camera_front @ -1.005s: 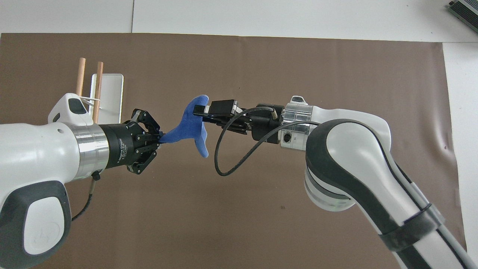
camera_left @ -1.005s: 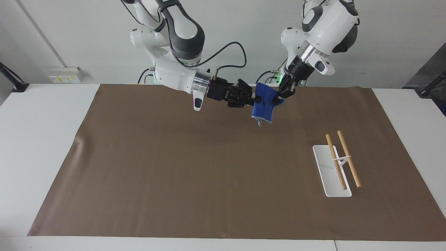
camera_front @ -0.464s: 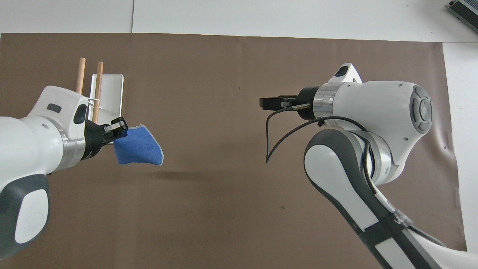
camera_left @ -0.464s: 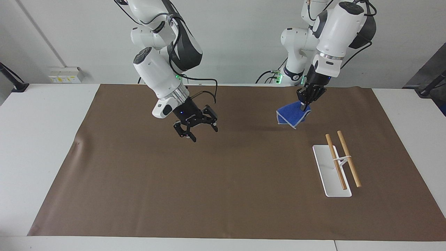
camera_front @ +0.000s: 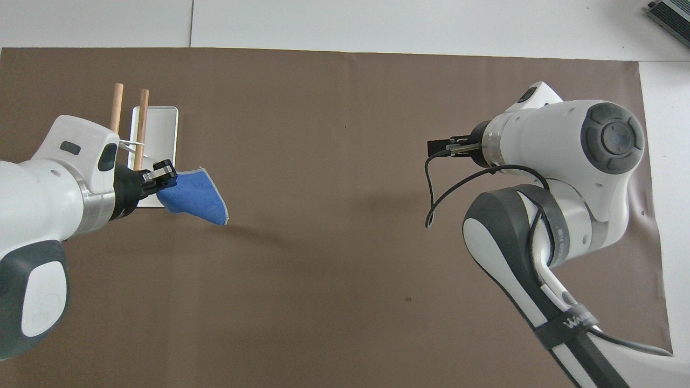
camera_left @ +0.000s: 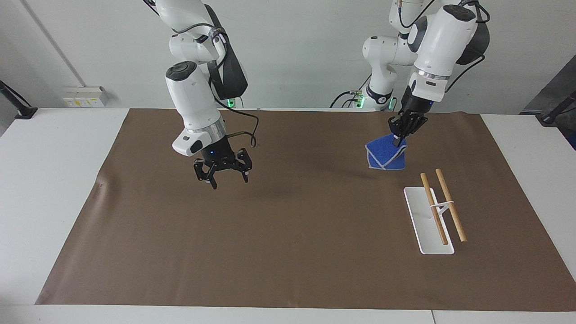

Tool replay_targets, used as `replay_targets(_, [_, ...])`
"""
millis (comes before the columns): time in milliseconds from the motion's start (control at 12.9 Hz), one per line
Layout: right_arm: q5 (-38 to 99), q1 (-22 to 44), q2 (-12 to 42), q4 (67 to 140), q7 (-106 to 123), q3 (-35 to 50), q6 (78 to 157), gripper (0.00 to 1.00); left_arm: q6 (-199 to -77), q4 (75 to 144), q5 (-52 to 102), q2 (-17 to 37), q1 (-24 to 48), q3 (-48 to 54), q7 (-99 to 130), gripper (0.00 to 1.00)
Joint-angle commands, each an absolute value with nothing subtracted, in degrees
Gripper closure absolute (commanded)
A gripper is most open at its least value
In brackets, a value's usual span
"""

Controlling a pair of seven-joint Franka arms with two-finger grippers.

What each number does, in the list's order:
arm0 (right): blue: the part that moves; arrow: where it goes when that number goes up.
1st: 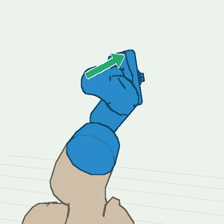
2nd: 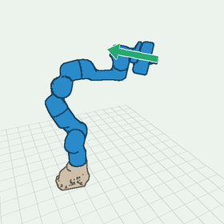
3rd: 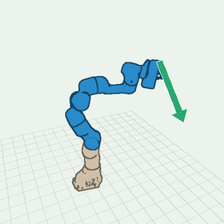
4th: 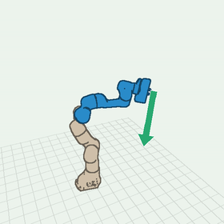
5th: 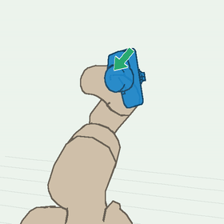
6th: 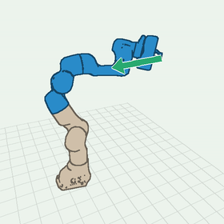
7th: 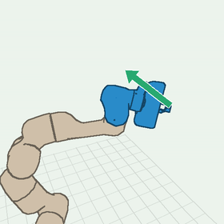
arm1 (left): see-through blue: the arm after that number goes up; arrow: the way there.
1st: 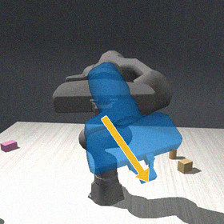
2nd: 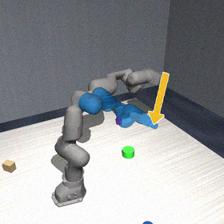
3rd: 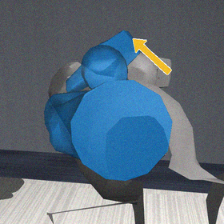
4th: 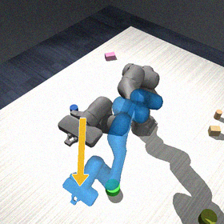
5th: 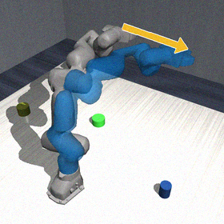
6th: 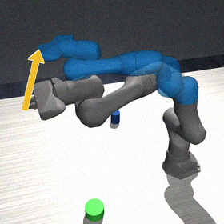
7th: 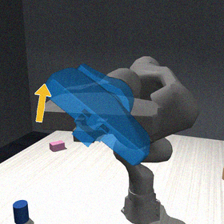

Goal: Right arm passes towel to left arm to hang
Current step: 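Open the right gripper and withdraw it while the left gripper holds towel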

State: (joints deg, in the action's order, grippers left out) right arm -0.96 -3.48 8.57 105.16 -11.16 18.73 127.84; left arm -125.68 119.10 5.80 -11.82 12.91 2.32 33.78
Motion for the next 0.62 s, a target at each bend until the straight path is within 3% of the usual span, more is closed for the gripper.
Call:
replay_targets(0, [-3.52, -4.13, 6.87, 102.22, -14.49, 17.76, 119.64, 0.0, -128.49, 117.69, 4.92, -8.71, 10.38, 2.55, 33.05, 1.0])
replay_targets(541, [-3.52, -1.6, 1.68, 97.22, -13.8, 8.91, 106.28, 0.0, -130.78, 113.04, 18.6, -1.33, 2.12, 2.37, 34.19, 1.0])
